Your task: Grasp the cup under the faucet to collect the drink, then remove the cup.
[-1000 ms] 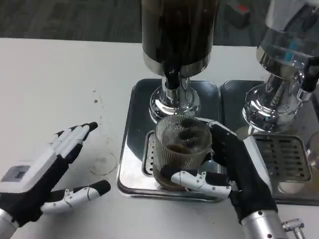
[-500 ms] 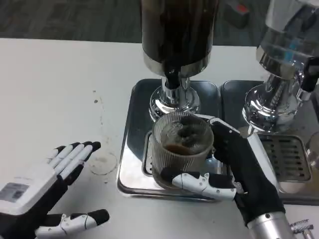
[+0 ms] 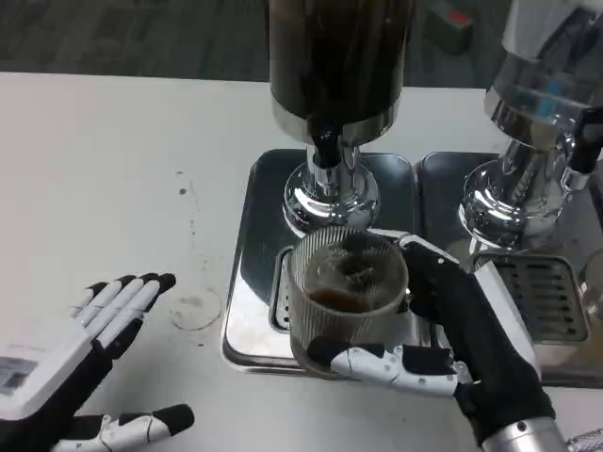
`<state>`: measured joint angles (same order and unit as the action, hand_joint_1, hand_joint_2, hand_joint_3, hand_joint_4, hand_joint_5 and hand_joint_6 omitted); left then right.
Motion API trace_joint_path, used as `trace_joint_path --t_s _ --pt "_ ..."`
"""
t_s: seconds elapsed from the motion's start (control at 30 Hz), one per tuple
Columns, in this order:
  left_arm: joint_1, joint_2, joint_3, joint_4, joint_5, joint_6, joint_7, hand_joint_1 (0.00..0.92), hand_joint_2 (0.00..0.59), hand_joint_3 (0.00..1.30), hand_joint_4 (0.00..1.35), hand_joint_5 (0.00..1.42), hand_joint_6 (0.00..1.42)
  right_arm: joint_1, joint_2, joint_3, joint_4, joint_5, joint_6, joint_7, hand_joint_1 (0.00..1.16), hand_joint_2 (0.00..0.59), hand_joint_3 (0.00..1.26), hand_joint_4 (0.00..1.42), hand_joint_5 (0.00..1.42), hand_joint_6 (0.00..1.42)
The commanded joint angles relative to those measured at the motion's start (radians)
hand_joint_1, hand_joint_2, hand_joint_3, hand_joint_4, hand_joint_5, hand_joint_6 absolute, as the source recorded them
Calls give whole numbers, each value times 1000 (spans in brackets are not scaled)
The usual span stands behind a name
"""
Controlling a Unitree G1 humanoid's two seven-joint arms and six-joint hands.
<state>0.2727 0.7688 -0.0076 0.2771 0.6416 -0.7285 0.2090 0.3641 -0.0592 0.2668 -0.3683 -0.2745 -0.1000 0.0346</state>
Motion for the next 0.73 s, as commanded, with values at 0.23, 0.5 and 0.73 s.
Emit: trace_joint_path --t_s 0.23,0.5,0.73 --pt "33 -20 -2 -32 5 27 6 0 124 0 0 0 0 18 25 7 -39 2 5 -19 1036 186 511 603 629 941" --pt "31 -35 -5 -32 3 43 4 0 124 0 0 0 0 16 25 0 -34 6 10 -17 1021 193 511 603 621 927" --pt "29 -43 -2 -28 -3 38 11 0 124 0 0 0 0 10 23 -1 -32 12 11 -8 994 201 511 603 620 926"
